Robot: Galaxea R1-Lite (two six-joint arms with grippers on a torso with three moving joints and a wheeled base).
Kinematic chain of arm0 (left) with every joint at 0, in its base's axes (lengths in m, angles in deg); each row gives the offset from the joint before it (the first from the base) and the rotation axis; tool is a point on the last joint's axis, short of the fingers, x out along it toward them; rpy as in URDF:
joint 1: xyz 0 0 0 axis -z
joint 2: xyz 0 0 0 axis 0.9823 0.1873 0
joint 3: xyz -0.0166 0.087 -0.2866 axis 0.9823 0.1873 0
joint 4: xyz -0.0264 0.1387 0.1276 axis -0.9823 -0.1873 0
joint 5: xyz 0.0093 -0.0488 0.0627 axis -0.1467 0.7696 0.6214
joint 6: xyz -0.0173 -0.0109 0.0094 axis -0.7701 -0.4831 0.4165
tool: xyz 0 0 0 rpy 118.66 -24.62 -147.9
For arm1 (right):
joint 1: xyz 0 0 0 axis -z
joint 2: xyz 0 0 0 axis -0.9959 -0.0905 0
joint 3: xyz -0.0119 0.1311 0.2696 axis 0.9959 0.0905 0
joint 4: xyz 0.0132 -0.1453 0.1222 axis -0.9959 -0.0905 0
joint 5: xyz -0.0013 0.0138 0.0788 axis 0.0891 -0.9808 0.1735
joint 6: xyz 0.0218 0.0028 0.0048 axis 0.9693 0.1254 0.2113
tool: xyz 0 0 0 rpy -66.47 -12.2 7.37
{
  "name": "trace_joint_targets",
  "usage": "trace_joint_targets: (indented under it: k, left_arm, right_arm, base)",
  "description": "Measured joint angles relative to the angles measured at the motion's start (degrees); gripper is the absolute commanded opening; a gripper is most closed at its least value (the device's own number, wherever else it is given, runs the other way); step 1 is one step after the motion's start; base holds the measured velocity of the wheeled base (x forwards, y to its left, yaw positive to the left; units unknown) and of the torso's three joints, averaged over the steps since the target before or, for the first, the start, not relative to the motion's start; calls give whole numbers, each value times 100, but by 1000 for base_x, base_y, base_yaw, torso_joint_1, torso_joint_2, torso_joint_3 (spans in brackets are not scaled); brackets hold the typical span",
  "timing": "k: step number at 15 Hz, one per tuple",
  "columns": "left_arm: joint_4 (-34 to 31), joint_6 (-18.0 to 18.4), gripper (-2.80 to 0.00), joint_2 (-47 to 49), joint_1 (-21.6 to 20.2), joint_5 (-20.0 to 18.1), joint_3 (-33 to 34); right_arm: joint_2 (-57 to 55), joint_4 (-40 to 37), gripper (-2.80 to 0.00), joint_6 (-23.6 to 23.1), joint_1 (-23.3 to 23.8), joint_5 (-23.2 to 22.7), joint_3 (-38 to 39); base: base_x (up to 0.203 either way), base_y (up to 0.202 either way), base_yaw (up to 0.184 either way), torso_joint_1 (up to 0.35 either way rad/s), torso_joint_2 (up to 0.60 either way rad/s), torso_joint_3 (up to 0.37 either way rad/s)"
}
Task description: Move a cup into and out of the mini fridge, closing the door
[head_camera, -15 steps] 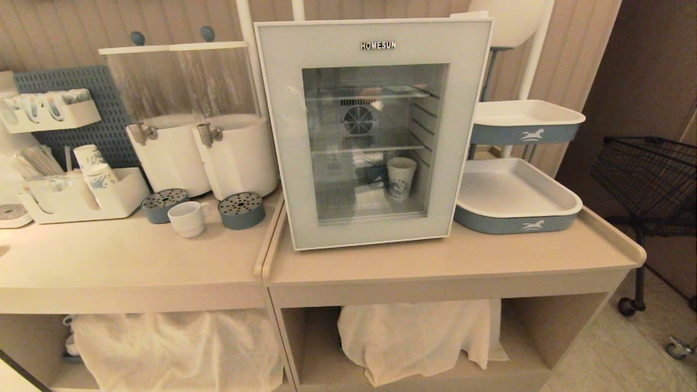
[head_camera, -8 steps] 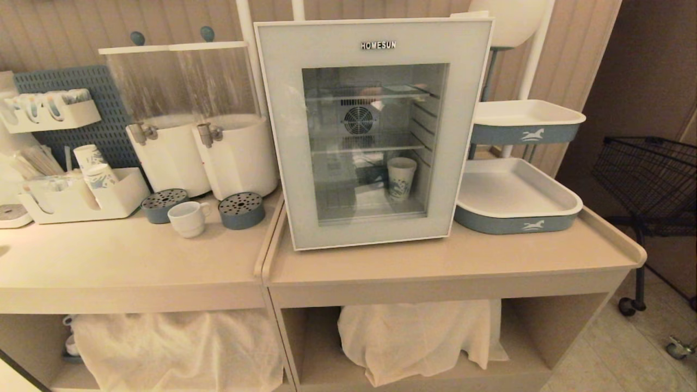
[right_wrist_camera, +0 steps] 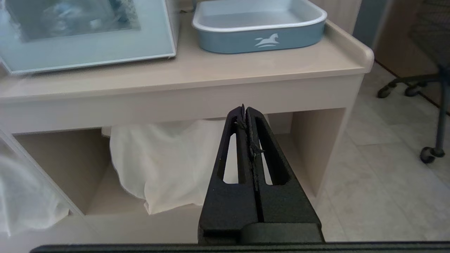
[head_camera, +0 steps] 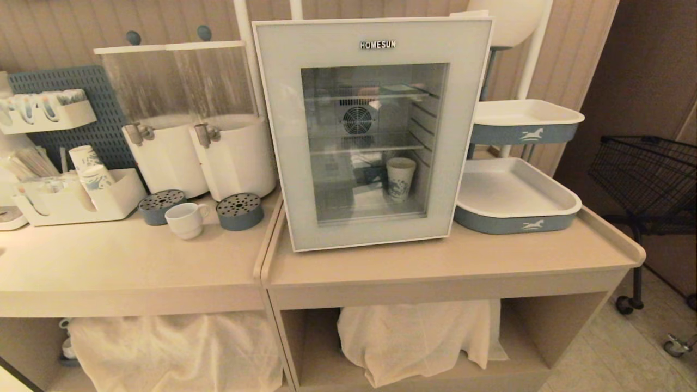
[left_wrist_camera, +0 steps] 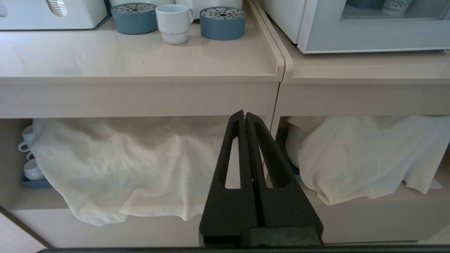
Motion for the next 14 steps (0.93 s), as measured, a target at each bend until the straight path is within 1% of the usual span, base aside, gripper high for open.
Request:
trace_joint_targets:
  k: [2,6,8,11,14]
  left_arm:
    - [3,2,-280,0,0,0,0]
    - [-1,2,-280,0,2,0,0]
    - [5,2,-280,0,2,-2,0]
    - [7,0,-280,0,-2,-2,0]
    - [0,0,-280,0,-5,3,0]
  right_arm:
    - [0,-7,-280,-2,-2,2,0]
    - [0,-9,-280,-3,2,1,0]
    - [0,-15,-280,-3,2,2,0]
    - [0,-9,-280,-2,-9,3,0]
    - [0,-14,-280,-2,-5,0,0]
  base:
    - [1,145,0,4,5,2]
    - [-2,200,9,2,2,1]
    - [-64,154,-5,2,4,2]
    - [-147,142,-3,1,5,5]
    - [-195,194,15,1,2,8]
